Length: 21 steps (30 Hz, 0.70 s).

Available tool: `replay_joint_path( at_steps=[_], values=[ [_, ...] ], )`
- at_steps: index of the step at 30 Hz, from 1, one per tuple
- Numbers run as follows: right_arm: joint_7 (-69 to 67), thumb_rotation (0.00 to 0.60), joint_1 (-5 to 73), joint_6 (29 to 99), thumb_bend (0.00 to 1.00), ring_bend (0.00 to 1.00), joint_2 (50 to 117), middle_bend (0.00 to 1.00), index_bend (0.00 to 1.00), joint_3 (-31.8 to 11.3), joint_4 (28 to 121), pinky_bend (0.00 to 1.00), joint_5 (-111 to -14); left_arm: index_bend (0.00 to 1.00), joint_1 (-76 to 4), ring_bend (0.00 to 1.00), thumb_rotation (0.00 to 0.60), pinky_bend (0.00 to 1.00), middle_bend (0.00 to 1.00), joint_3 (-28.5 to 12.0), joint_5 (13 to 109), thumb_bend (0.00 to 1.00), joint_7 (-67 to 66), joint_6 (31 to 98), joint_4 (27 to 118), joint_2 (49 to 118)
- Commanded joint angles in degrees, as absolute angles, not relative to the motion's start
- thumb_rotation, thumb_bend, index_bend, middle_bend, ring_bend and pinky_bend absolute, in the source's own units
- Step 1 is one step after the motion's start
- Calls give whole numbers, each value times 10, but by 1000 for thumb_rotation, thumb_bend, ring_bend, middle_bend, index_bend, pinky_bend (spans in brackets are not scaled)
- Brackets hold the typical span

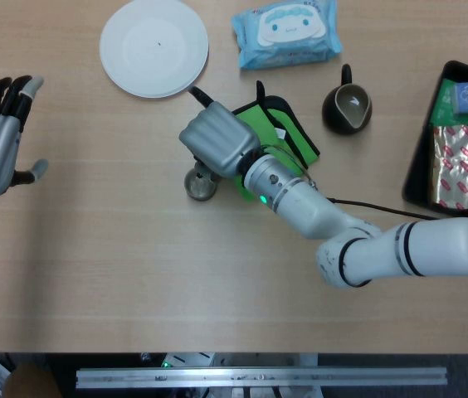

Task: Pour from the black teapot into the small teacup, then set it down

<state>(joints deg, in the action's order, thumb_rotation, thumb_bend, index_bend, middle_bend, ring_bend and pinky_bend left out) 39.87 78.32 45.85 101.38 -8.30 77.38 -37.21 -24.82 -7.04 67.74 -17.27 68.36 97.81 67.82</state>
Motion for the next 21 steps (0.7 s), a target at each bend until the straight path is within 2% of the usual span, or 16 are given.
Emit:
replay_joint_path(
  at_steps=[1,21],
  values=[
    [381,550,771,461,366,882,1014,972,1000,-87,777,35,-386,6,-248,74,600,126,89,-71,678,206,-172,683,978,678],
    [266,549,701,454,367,883,987,972,1000,-100,804,35,-462,6,-253,74,600,126,89,-71,680,206,-179,678,981,683]
  ],
)
